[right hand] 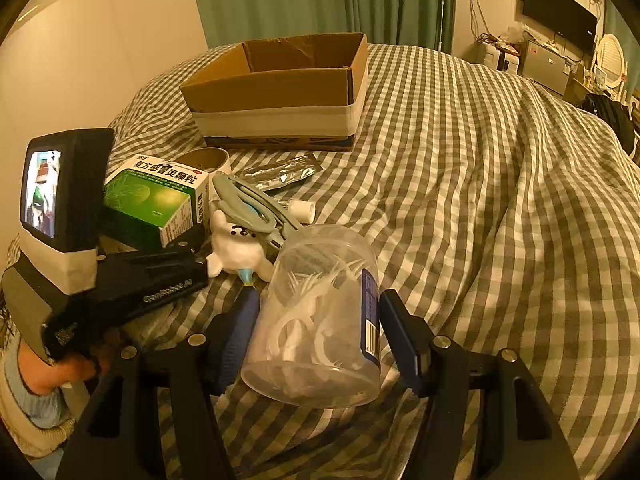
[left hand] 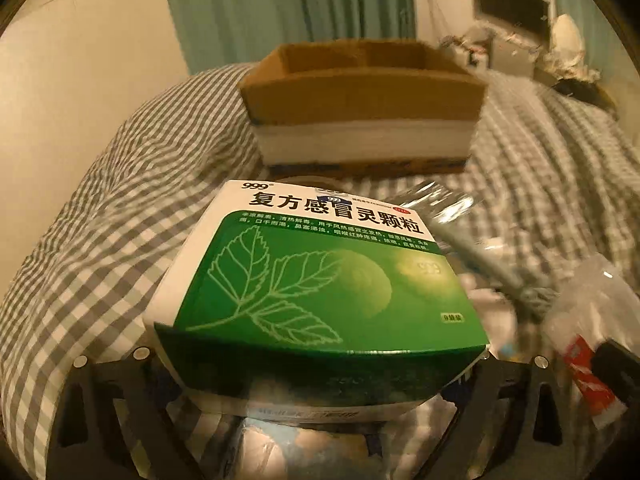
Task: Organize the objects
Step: 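Grasp the green medicine box with the left tool while the right tool grasps the clear jar, then lower the medicine box and jar into the cardboard box and open both tools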
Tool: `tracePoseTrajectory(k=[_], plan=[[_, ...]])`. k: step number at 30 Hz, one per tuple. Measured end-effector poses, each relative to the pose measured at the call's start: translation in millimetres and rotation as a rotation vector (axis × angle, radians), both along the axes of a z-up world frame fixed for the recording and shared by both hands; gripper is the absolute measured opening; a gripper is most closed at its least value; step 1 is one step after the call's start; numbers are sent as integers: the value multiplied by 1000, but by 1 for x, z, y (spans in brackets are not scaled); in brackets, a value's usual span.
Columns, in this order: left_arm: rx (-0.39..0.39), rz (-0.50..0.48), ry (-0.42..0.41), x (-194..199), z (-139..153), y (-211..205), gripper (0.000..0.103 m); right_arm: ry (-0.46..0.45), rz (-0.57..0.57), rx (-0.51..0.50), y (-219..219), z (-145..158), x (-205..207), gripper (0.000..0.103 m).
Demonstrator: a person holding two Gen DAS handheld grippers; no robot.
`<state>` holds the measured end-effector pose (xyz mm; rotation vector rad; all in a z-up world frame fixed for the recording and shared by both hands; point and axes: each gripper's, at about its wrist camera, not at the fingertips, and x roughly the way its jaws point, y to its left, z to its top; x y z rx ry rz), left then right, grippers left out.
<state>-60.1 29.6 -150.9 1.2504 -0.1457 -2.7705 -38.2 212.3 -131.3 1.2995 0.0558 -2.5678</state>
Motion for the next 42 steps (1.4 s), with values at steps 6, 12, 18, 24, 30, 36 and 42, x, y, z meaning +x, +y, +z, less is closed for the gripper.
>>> tracePoseTrajectory(k=[6, 12, 18, 24, 30, 36, 42], plan=[[13, -84, 158, 17, 66, 0, 97, 106, 40, 4, -7, 40, 1, 61], [78, -108, 285, -22, 137, -15, 97, 298, 87, 21, -22, 111, -25, 61], [105, -90, 315, -93, 165, -27, 97, 427, 95, 29, -40, 159, -88, 61], [93, -84, 224, -159, 131, -30, 97, 399, 81, 18, -51, 144, -171, 61], [74, -103, 155, -205, 99, -26, 99, 317, 65, -9, -62, 101, -237, 61], [121, -96, 137, -202, 88, -34, 100, 337, 51, -86, -48, 94, -237, 86], [110, -124, 155, -173, 121, -25, 102, 400, 33, -125, -25, 139, -202, 87]])
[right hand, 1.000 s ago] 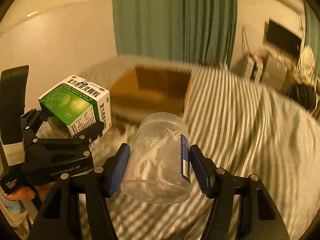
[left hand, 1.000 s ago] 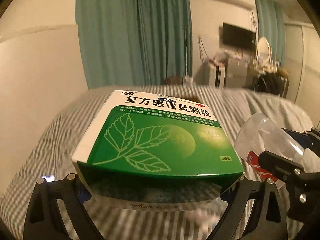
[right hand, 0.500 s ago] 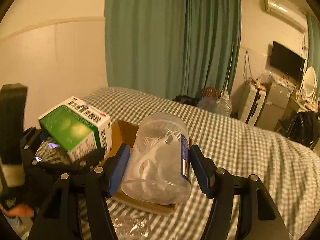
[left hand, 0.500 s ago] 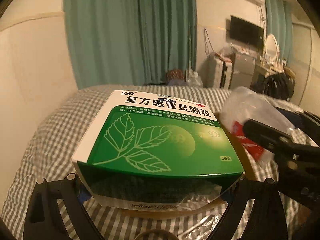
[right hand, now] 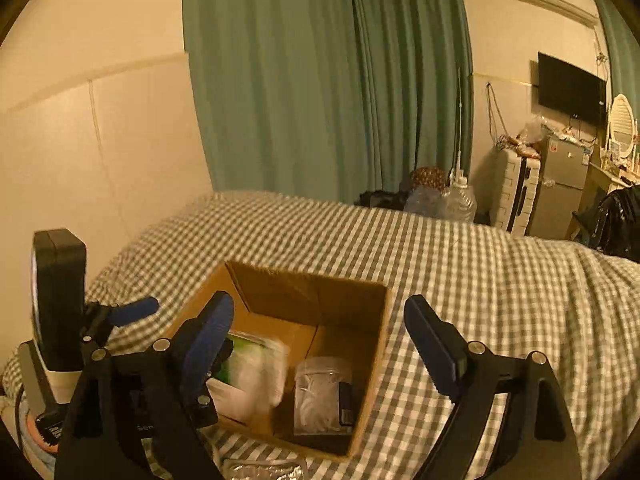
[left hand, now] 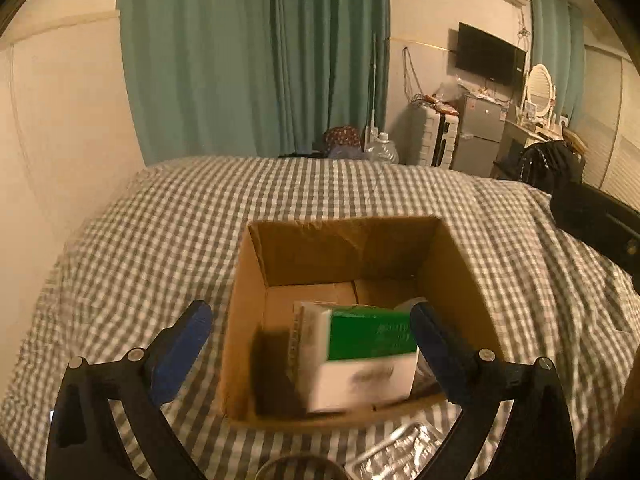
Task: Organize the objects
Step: 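Lower the medicine box and jar into the cardboard box and open both tools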
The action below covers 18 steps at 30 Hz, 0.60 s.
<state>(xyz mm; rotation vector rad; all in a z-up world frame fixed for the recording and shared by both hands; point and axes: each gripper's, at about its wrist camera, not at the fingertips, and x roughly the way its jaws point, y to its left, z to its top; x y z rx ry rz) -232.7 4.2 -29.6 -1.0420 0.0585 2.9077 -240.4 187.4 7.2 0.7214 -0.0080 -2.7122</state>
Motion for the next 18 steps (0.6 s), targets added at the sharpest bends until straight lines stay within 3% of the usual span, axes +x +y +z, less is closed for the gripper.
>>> tracePoseTrajectory(k=[5, 10, 14, 18], plan=[[-14, 0, 94, 51, 49, -1, 102, 48, -7, 28, 12, 45, 38, 88], [-7, 38, 101, 91, 76, -6, 102, 117, -10, 39, 14, 77, 99, 89], [6, 74, 121, 128, 76, -14, 102, 142, 0, 49, 21, 81, 137, 92], [-8, 121, 97, 155, 55, -24, 102, 93, 18, 59, 29, 59, 165, 92]])
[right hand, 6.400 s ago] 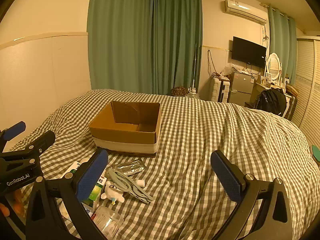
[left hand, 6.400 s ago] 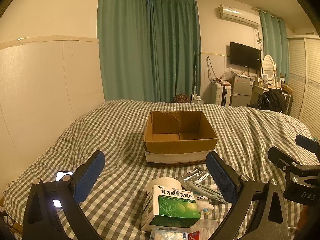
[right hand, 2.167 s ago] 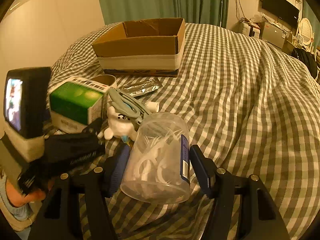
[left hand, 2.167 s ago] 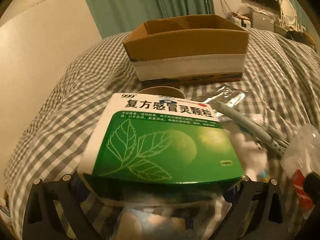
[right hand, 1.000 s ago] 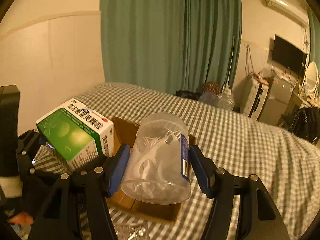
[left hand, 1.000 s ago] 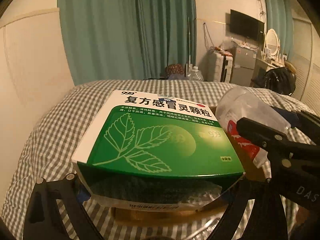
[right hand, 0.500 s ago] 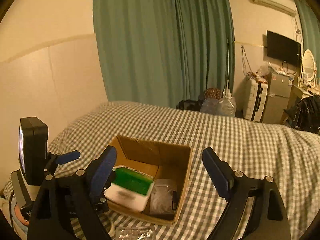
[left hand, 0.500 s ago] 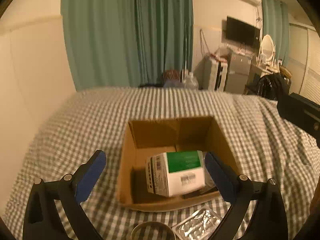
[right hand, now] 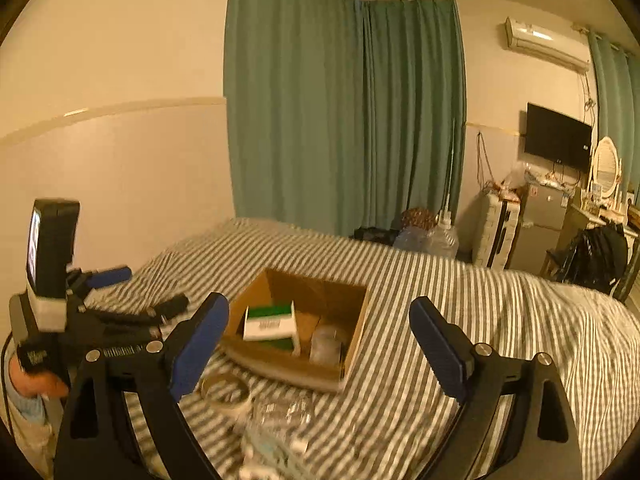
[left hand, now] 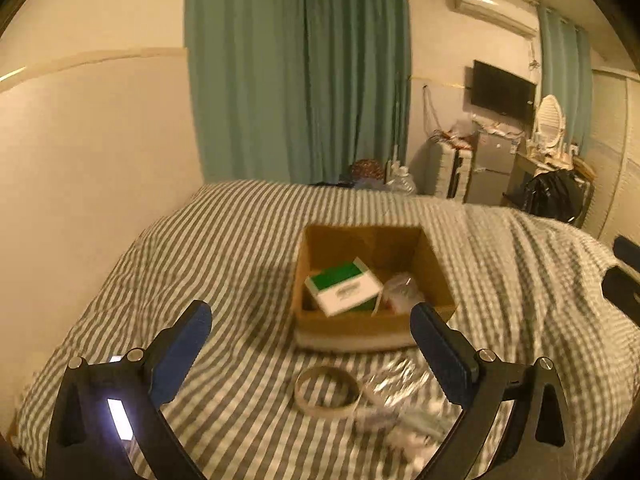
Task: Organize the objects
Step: 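Lower the medicine box and jar into the cardboard box and open both tools, then grasp the blue tissue pack with the left tool while the right tool grasps the grey clip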
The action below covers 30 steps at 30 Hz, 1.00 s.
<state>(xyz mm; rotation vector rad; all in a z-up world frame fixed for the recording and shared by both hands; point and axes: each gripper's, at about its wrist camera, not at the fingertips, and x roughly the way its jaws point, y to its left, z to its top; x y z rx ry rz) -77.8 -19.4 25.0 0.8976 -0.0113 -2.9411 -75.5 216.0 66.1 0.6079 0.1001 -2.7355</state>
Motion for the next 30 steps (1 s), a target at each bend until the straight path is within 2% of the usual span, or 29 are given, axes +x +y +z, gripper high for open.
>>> tracePoseTrajectory(k=[6, 10, 14, 17, 20, 23, 25, 30], plan=[[-82, 72, -17, 42, -53, -1, 102, -88, 4, 62, 2, -66, 22, 92], [-75, 52, -105, 60, -94, 7, 102, -174, -8, 90, -4, -126, 33, 92], [-73, -19, -248, 68, -139, 24, 102, -290, -7, 116, -8, -169, 29, 92], [-66, -82, -346, 71, -169, 36, 102, -308, -24, 140, -9, -175, 28, 92], [-116, -109, -418, 68, -190, 48, 102, -315, -37, 127, -7, -174, 26, 92], [-101, -141, -429, 67, -195, 52, 99, -339, -51, 125, -5, -179, 22, 92], [-76, -151, -437, 66, -197, 50, 73, -357, -61, 128, -4, -183, 20, 92], [3, -165, -401, 67, -187, 43, 73, -400, -48, 165, -6, -187, 7, 92]])
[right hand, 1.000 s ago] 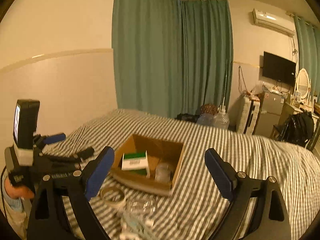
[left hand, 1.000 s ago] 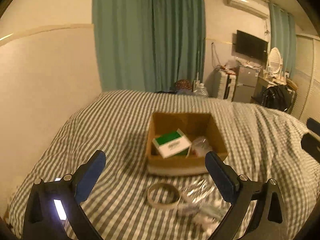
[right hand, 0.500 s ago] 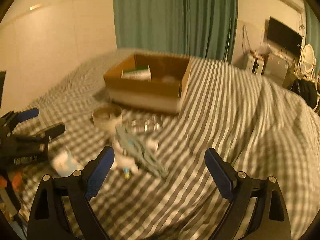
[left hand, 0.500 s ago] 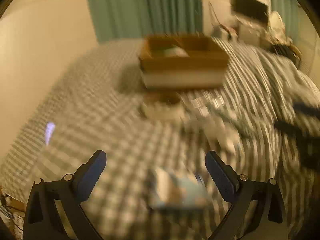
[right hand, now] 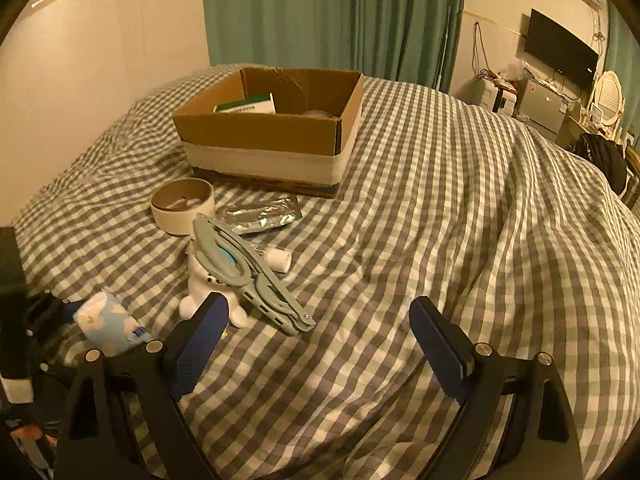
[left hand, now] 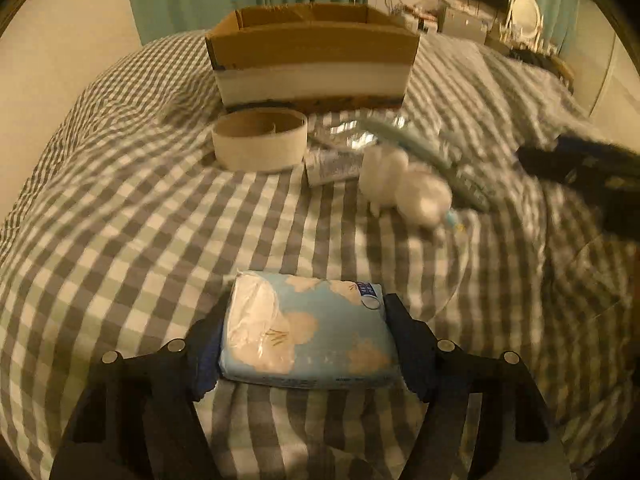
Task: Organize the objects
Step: 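Grasp the blue tissue pack with the left tool while the right tool grasps the grey clip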
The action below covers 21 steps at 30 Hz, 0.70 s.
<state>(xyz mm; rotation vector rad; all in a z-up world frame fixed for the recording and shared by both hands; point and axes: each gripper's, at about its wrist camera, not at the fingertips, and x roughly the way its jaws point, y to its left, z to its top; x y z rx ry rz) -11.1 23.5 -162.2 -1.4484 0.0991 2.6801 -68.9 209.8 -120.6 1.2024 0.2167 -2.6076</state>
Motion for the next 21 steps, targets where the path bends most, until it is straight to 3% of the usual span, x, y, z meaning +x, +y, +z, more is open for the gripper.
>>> tracePoseTrajectory(k=[5, 9, 13, 17, 21], plan=[[24, 16, 94, -8, 30, -7, 73, -80, 88, 59, -16, -15, -22, 92], [31, 39, 107, -26, 35, -14, 73, -141, 139, 124, -37, -39, -36, 88], [35, 46, 105, -35, 31, -16, 73, -165, 149, 152, -46, -51, -45, 68], [38, 47, 93, -36, 29, -16, 73, -179, 178, 148, -51, -55, -45, 30], [43, 58, 101, -33, 34, -20, 73, -133, 171, 117, -46, -40, -33, 15]])
